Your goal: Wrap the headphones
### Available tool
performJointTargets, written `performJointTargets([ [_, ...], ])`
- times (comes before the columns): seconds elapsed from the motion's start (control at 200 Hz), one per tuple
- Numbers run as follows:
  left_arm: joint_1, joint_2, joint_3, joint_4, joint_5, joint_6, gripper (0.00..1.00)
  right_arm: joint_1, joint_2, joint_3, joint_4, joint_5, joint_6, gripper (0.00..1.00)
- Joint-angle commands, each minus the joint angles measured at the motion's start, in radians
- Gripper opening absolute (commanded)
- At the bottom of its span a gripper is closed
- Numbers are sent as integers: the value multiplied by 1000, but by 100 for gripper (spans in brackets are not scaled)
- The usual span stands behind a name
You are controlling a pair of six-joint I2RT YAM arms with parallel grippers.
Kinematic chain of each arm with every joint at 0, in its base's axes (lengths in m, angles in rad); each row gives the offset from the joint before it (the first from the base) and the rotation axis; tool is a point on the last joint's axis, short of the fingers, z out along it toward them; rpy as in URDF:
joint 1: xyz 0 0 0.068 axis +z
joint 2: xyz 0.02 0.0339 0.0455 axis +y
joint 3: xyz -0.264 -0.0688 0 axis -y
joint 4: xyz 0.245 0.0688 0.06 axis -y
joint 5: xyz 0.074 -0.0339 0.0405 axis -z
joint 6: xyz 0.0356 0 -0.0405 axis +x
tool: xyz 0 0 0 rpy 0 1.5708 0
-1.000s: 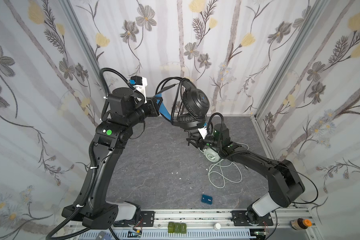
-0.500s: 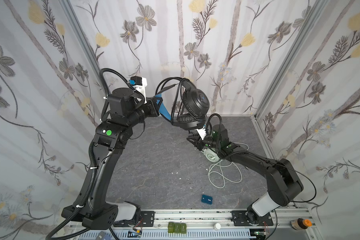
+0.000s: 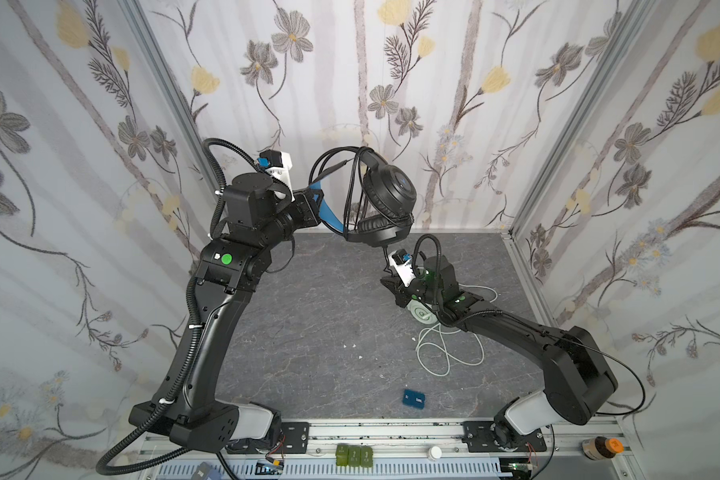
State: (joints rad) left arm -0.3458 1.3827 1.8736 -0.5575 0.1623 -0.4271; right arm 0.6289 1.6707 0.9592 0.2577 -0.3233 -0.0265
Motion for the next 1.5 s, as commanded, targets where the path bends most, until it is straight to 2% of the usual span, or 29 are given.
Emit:
performJointTargets([
  [0.0, 2, 16, -12, 162, -111, -124, 0, 23, -32, -33, 6, 84, 10, 0],
  [0.31, 1, 122, 4, 225, -199, -301, 0, 55, -51, -47, -25, 123, -11, 0],
  [0.415, 1, 154, 5, 240, -197, -354, 0, 63, -26, -25, -59, 149, -16, 0],
  [0.959, -38, 256, 43, 185, -303, -432, 0, 128, 40, 70, -157, 216, -78, 0],
  [1.124, -51, 285, 23, 163, -379, -363, 0, 175, -1, 100, -211, 209, -102, 0],
  [1.389, -101, 336, -10, 117, -503, -116, 0, 260, -105, 196, -304, 151, -119, 0],
  [1.494, -115, 345, -56, 128, -521, -70, 0, 270, -120, 259, -332, 135, -133, 0],
])
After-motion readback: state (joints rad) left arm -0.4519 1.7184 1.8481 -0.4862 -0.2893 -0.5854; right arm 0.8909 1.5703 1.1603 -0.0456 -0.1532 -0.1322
